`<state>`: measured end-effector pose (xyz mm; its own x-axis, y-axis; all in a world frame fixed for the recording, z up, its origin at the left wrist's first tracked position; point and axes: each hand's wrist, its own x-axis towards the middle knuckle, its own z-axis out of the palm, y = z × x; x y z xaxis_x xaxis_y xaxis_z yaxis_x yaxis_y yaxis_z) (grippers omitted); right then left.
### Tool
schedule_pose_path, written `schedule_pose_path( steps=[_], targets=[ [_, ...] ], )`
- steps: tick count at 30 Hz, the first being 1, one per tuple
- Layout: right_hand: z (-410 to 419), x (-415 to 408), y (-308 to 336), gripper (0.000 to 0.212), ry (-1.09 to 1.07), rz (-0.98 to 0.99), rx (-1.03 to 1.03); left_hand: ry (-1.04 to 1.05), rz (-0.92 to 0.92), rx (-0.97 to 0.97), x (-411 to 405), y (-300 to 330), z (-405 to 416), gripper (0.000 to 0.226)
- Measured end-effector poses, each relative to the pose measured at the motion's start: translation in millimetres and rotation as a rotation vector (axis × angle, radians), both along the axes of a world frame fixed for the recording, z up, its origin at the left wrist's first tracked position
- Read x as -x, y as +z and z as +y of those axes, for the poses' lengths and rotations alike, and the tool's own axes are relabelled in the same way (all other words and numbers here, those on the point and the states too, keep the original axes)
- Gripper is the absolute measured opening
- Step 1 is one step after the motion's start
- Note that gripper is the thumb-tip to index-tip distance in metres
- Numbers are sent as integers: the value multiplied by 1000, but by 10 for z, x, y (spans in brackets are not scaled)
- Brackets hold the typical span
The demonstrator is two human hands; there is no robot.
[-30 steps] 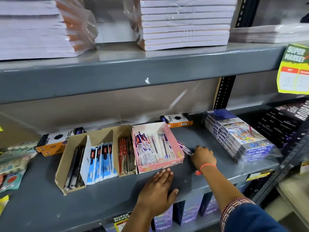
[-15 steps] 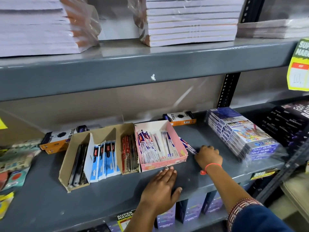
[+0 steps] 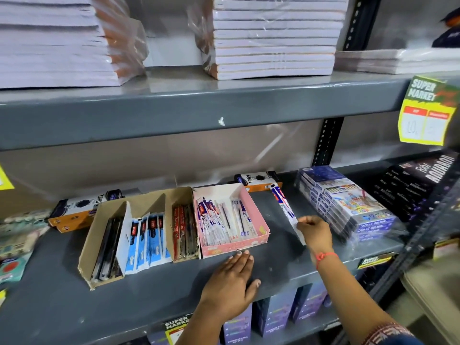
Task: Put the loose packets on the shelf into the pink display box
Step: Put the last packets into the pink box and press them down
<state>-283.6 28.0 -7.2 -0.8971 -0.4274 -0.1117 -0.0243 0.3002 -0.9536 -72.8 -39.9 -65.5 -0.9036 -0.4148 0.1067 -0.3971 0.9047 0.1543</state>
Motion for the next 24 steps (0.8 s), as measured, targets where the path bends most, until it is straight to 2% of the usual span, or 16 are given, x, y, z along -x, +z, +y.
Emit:
schedule_pose_path(
  steps=[3,8,13,24],
  targets=[
    [51,-125,164,32,81,-251,344,-1,2,-3,-1,2,-6,60],
    [109,-439,395,26,317,-417,511,0,2,-19,1,23,-10,61],
    [116,-703,449,23,426,-408,518,-8,20,-9,-11,11,-10,60],
    [92,-853,495,22,464,-382,518,23,-42,-44,-3,-17,-8,60]
  ],
)
